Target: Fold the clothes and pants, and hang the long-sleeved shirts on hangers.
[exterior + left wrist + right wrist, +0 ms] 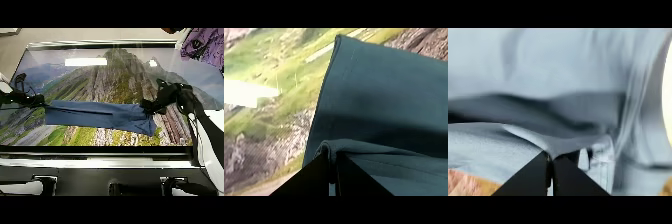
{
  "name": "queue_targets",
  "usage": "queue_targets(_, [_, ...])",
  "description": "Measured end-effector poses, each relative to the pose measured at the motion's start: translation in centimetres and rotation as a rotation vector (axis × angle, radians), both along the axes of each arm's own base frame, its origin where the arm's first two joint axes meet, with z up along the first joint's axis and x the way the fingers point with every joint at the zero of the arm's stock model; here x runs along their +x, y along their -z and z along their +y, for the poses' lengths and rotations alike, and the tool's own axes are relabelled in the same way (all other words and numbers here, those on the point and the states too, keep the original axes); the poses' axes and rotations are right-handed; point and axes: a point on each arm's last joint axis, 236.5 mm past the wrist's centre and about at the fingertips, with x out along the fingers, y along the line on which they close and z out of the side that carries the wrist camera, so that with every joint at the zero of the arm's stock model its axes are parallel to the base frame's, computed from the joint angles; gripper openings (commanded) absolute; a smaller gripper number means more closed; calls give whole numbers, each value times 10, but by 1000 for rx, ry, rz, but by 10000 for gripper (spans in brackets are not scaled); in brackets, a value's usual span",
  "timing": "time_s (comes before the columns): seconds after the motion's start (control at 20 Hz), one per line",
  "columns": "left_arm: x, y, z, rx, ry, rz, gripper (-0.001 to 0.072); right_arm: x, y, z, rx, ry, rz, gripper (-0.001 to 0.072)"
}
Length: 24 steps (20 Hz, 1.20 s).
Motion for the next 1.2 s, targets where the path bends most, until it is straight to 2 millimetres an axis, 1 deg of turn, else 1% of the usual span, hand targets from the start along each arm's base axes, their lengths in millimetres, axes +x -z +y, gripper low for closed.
queue_targets(0.2, [19, 21, -13, -8, 66, 19, 13, 23, 16, -1, -18, -2, -4, 25])
queue_targets(0.4, [29, 36, -30, -13, 123, 37, 18, 34, 29, -1, -24, 19, -2, 26])
queue_targets(0.45, [30, 40, -35, -16, 136, 43, 32, 36, 32, -1, -24, 21, 1, 27])
queue_targets(0.5, [31, 44, -40, -19, 145, 50, 128, 37, 35, -1, -25, 25, 5, 29])
queue_targets(0.55, [31, 47, -44, -21, 153, 58, 294, 37, 37, -1, -25, 30, 8, 109])
queue_targets(0.6, [32, 48, -46, -23, 153, 60, 473, 38, 38, -2, -24, 35, 11, 239])
queue_targets(0.65, [34, 47, -47, -25, 141, 58, 572, 40, 37, -4, -22, 45, 10, 371])
queue_targets(0.7, [37, 44, -45, -20, 124, 54, 615, 42, 33, -7, -20, 57, 13, 431])
queue_targets(0.8, [44, 32, -34, 4, 79, 46, 620, 46, 19, -23, -15, 74, 26, 557])
queue_targets(0.9, [48, 15, -21, 31, 37, 41, 619, 42, 6, -47, 12, 73, 60, 569])
queue_targets(0.95, [50, 6, -17, 39, 19, 34, 618, 36, 2, -57, 41, 66, 86, 592])
queue_targets(1.0, [50, -3, -13, 46, 1, 31, 618, 28, -1, -68, 78, 52, 110, 598])
queue_targets(1.1, [50, -15, -10, 56, -15, 22, 617, 15, -2, -84, 148, 27, 140, 652])
queue_targets(1.2, [48, -21, -9, 62, -25, 23, 618, 2, 4, -94, 212, 11, 163, 653])
